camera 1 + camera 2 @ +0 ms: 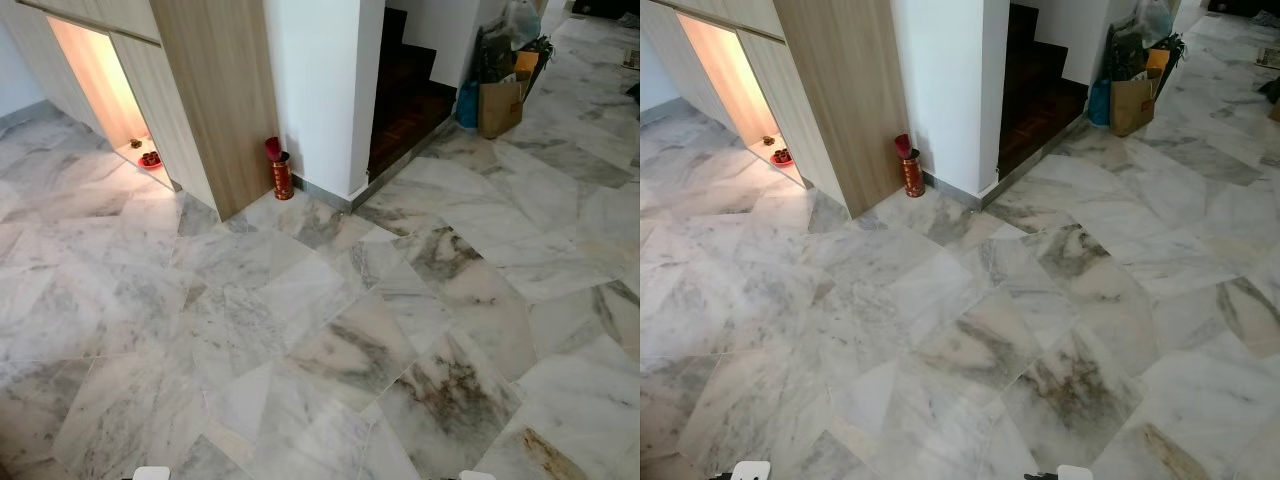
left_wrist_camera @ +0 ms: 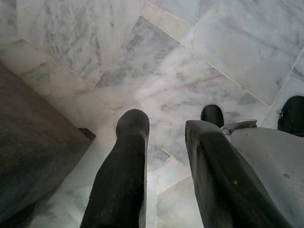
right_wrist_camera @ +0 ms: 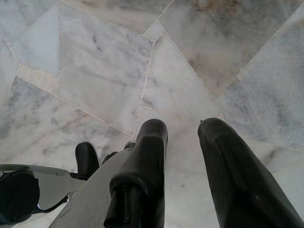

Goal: Move the pillow to the sofa from floor

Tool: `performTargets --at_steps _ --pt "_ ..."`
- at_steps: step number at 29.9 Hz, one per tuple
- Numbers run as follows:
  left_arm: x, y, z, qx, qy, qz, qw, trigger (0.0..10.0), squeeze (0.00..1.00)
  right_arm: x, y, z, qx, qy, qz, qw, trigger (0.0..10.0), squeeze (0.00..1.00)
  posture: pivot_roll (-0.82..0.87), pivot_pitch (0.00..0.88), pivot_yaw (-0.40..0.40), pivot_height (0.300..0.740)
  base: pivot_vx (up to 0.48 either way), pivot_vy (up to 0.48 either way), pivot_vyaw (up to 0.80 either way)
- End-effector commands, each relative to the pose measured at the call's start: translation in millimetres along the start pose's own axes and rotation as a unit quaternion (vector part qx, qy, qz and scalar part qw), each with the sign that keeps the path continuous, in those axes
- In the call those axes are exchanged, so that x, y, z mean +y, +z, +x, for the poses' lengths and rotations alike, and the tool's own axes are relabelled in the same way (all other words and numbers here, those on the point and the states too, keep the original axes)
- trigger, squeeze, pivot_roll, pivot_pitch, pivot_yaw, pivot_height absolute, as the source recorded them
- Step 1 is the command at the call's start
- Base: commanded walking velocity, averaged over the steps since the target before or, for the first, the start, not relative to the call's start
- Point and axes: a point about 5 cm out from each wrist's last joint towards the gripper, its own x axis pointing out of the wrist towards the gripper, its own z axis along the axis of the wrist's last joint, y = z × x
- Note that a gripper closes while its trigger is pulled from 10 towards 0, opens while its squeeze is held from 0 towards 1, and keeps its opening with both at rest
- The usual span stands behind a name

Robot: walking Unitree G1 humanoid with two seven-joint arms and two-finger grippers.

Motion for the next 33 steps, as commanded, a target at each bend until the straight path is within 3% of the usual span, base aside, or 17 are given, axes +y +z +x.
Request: performTargets --at_steps 1,5,8,15,18,23,31,33 --pt "-12.6 21.1 5.1 -0.012 -0.055 -0.046 0.997 10.0 0.0 5.4 27.2 4.7 -0.056 0.026 0.093 0.994 10.0 0.0 -0.04 0.127 0.047 0.74 0.0 0.0 0.0" --pt "-4.4 19.0 4.3 -0.014 -0.025 -0.02 0.999 10.0 0.0 3.6 22.9 4.1 -0.049 0.016 0.091 0.995 10.0 0.0 -0.05 0.099 0.054 0.74 0.0 0.0 0.0" --pt "-2.0 15.7 3.8 -0.008 -0.018 -0.032 0.999 10.0 0.0 -0.4 23.3 3.8 -0.047 0.01 0.098 0.994 10.0 0.0 -0.06 0.09 0.052 0.74 0.0 0.0 0.0" --pt "-3.2 12.2 3.5 0.004 -0.025 -0.028 0.999 10.0 0.0 -4.2 26.2 4.2 -0.044 -0.002 0.078 0.996 10.0 0.0 -0.06 0.091 0.055 0.74 0.0 0.0 0.0" --pt "-10.1 11.5 3.8 0.008 -0.039 -0.003 0.999 10.0 0.0 -3.2 31.3 4.8 -0.056 0.002 0.088 0.995 10.0 0.0 -0.08 0.093 0.058 0.74 0.0 0.0 0.0" --pt "-8.9 10.5 3.3 0.005 -0.042 -0.03 0.999 10.0 0.0 -0.2 27.4 4.7 -0.048 0.008 0.074 0.996 10.0 0.0 -0.07 0.097 0.059 0.74 0.0 0.0 0.0" --pt "-3.2 10.8 3.0 0.002 -0.027 -0.026 0.999 10.0 0.0 0.3 26.9 4.7 -0.048 0.011 0.082 0.995 10.0 0.0 -0.07 0.104 0.056 0.74 0.0 0.0 0.0" --pt "-0.6 12.2 3.1 0.0 -0.021 -0.041 0.999 10.0 0.0 0.1 27.3 4.8 -0.047 0.009 0.081 0.996 10.0 0.0 -0.07 0.115 0.053 0.74 0.0 0.0 0.0"
